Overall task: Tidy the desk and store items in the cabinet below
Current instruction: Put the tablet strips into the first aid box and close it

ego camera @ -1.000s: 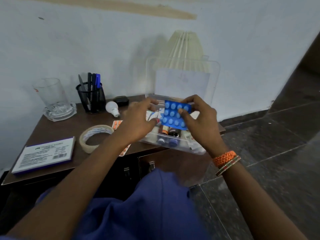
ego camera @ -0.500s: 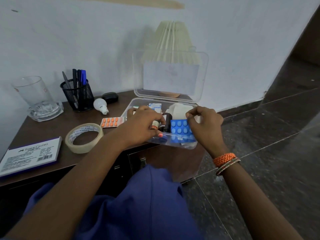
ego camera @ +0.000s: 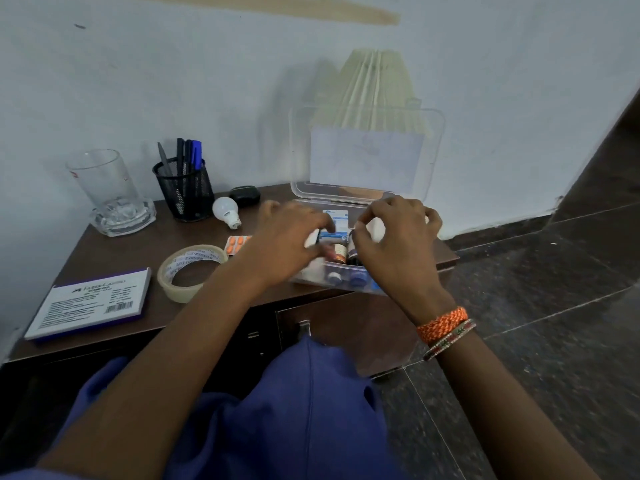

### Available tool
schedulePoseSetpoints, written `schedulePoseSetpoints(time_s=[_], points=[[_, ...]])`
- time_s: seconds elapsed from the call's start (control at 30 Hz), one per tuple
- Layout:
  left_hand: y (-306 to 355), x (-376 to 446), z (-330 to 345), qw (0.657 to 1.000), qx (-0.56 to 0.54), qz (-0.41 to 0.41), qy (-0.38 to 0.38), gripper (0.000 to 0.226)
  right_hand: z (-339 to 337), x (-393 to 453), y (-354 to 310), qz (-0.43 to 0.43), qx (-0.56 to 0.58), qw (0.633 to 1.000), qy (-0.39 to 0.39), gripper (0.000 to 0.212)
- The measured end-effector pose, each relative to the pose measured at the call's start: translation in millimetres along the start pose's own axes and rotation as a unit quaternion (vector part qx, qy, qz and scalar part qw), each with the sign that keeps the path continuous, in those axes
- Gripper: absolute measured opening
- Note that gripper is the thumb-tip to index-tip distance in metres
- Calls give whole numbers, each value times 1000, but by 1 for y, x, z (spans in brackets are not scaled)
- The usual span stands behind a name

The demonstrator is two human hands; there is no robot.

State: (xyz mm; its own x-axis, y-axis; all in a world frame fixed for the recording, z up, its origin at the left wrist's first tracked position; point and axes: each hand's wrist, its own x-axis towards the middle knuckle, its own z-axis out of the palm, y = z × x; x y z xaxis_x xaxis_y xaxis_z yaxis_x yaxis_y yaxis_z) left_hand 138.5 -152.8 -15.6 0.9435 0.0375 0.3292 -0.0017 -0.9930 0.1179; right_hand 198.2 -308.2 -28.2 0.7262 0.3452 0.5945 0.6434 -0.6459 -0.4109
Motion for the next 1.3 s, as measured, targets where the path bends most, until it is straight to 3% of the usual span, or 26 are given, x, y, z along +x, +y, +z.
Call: schedulePoseSetpoints(time_s=[0.1, 0.2, 0.33, 0.5, 0.8, 0.93, 1.1, 1.3], points=[[-37, -14, -17, 997, 3, -68, 34, 25, 12, 13, -30, -55, 19, 998, -36, 11], [-72, -36, -27, 988, -79, -123, 56, 27, 29, 27, -61, -123, 8, 985, -117, 14], [-95, -58, -34, 980, -111, -158, 43, 29, 59, 43, -92, -183, -124, 948, -230, 23], [-112, -71, -36, 982, -96, -163, 13, 35, 97, 51, -110, -209, -260, 886, -322, 26], [-124, -70, -32, 981, -77, -179, -12, 41, 124, 64, -114, -183, -255, 870, -381, 32], [-126, -68, -31, 981, -74, -180, 3, 47, 122, 63, -114, -169, -162, 918, -320, 33], [-111, -62, -38, 979, -124, -140, 80, 60, 90, 48, -115, -217, -52, 961, -163, 29], [-69, -54, -55, 959, -208, -77, 174, 26, 48, 20, -99, -246, 4, 967, 64, 24]])
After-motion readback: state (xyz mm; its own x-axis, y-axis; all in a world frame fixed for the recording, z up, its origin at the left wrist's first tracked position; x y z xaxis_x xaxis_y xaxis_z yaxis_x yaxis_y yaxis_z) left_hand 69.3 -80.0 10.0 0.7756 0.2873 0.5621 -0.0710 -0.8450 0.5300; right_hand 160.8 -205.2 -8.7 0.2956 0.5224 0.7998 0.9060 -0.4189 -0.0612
